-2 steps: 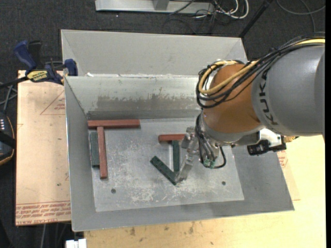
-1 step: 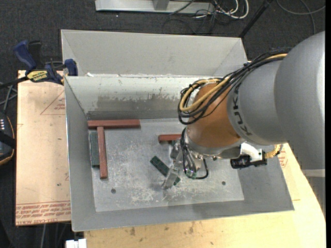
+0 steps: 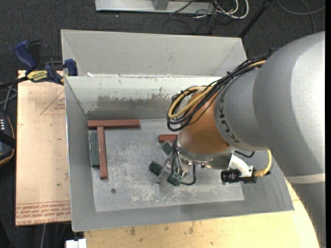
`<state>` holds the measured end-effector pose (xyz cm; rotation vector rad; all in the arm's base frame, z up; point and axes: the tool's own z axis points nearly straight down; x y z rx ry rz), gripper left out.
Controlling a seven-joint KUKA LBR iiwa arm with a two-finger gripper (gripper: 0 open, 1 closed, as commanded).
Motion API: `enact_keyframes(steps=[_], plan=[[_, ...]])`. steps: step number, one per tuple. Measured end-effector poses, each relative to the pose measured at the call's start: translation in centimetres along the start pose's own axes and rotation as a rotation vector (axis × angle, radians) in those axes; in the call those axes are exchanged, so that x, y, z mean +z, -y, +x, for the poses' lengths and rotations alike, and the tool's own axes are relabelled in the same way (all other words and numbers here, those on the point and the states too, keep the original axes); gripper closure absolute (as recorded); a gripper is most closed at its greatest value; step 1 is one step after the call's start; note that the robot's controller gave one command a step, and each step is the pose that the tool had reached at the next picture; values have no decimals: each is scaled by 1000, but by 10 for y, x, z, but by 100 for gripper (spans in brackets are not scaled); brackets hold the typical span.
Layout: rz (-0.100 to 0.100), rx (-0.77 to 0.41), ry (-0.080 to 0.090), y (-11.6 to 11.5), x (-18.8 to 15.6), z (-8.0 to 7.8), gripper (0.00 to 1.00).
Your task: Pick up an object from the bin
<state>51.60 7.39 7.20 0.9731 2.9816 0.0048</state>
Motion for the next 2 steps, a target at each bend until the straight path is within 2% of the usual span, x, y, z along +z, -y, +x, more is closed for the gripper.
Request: enact_keyframes(steps=[1, 2], plan=[[0, 0, 0, 0, 0, 0, 100], [8, 0, -9, 2, -13, 2, 100]])
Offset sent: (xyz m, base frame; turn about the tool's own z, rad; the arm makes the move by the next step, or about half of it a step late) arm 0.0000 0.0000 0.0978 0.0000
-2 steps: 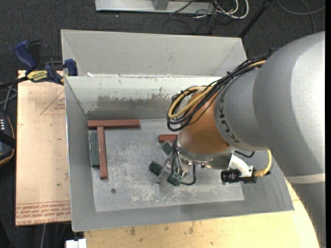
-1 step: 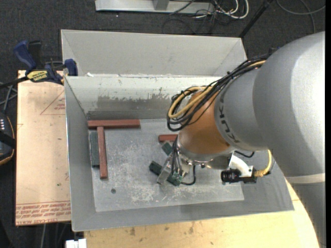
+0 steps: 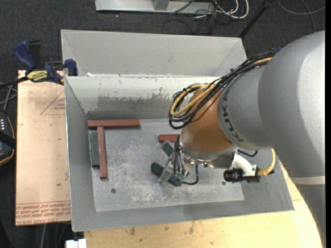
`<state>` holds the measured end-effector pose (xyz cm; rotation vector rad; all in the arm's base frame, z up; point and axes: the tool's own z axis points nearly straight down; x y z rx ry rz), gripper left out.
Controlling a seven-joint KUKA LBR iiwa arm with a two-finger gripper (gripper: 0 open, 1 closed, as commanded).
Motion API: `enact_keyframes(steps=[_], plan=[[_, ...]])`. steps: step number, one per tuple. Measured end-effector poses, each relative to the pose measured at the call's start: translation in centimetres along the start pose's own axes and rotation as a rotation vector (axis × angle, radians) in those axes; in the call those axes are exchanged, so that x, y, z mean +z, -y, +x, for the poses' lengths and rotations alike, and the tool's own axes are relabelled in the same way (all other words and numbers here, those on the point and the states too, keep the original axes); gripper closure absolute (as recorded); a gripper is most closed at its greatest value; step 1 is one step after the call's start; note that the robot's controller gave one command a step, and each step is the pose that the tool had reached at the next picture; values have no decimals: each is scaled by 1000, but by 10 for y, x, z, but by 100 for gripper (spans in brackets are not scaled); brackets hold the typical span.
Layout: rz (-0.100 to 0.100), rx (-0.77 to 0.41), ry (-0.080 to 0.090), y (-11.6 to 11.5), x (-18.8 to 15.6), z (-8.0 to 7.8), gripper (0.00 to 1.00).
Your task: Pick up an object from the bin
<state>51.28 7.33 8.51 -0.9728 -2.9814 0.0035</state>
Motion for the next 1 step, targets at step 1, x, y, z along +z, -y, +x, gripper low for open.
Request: enact_keyframes(steps=[1], plan=[[1, -2, 0, 0, -31, 0, 100]])
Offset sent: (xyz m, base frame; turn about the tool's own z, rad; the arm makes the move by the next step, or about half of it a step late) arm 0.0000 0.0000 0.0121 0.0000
